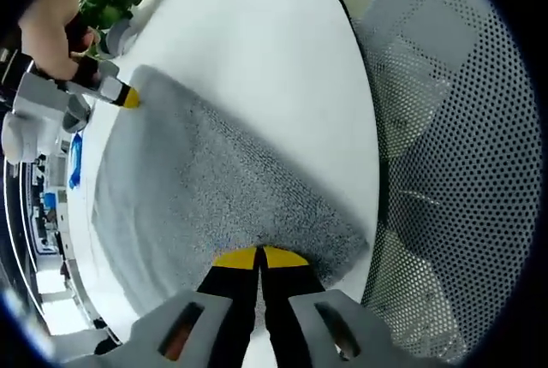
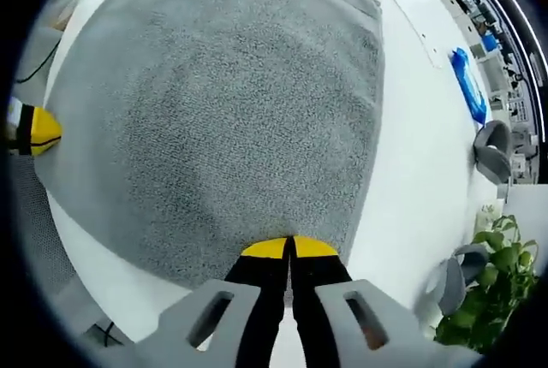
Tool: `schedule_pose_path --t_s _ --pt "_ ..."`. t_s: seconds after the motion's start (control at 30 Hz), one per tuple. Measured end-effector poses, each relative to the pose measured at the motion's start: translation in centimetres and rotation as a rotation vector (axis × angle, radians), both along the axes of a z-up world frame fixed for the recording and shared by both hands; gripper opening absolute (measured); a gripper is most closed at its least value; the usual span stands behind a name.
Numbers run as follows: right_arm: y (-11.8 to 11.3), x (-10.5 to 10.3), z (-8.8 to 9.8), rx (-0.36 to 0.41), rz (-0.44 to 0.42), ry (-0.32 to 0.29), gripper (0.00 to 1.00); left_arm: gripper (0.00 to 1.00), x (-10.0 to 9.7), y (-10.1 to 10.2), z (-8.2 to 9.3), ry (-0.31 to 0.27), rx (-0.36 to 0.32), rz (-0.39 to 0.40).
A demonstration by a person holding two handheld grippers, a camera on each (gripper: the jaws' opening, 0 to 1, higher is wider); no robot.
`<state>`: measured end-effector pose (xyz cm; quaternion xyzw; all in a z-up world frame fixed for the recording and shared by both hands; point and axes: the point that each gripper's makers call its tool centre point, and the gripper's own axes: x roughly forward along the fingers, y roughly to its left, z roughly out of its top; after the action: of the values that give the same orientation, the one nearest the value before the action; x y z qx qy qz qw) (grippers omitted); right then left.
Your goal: Fold the towel on the table until its edges align and the towel forms a compact rectangular stack.
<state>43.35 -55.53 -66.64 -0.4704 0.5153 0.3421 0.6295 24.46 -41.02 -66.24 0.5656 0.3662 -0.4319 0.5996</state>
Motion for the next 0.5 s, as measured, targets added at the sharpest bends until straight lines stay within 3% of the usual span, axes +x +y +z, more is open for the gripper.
schedule_pose_path --t_s 0.2,0.3,0.5 --pt "-0.36 -0.37 -0.08 -0.021 0.001 -0.017 0.00 0.01 0.02 -0.09 -0.02 0.013 0.029 -0.004" --pt "-0.68 -0.77 -0.15 -0.056 -0.002 -0.019 0.00 0.01 -0.17 0.08 -0.03 -0.001 0.080 -0.058" --pt "-0.77 -0.77 -0.10 -0.067 0.035 -0.047 0.00 0.01 -0.09 0.28 0.02 0.006 0.074 -0.030"
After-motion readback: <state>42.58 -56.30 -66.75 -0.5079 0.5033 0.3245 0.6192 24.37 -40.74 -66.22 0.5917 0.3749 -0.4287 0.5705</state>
